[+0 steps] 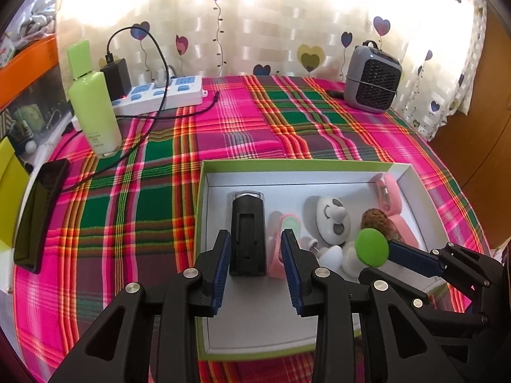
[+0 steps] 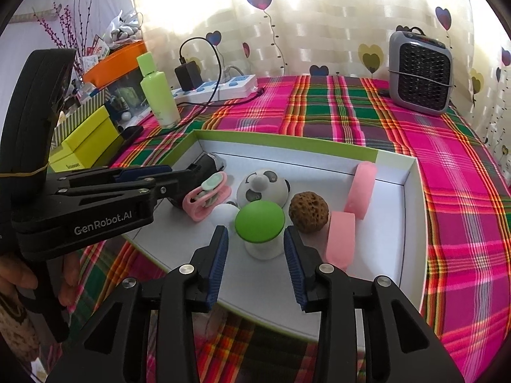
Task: Organize objects
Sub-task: 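Open the left gripper to release the black item while the right releases the green-capped object, then withdraw both open grippers from the tray toward the remaining items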
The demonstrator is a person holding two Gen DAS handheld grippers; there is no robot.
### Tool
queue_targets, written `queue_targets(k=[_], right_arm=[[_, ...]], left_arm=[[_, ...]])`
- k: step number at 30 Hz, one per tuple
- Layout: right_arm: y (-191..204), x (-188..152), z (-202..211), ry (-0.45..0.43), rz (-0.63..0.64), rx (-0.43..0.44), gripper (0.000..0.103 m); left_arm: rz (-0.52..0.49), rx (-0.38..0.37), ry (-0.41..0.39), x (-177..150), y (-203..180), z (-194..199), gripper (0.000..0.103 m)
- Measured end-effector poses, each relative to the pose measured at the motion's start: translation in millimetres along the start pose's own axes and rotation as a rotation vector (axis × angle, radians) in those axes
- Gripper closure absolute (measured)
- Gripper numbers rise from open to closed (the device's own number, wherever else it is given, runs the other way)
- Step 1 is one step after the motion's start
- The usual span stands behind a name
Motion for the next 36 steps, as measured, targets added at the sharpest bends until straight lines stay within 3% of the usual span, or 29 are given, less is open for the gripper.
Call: queue_targets(k=[19, 36], right_arm=[[8.3, -27.6, 33.2, -0.053, -0.057, -0.002, 0.062], [13.2, -58.9, 60.7, -0.083, -0.046, -0.003, 0.062]], left_arm=[[0.024, -0.030, -0.047, -42.6, -7.1, 38.5, 0.068], [-0.001, -0.125, -0.035, -80.0, -29.5, 46.4, 0.066]])
Point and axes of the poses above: each gripper's, at about its wrist camera, not at the fingertips, and z roughly against the way its jaws point, y to its left, x to its top, the point moved 6 cm from there along -z, roughly the way its jaws point, and after that the axes turned 10 degrees about y, right-handed, at the moved point
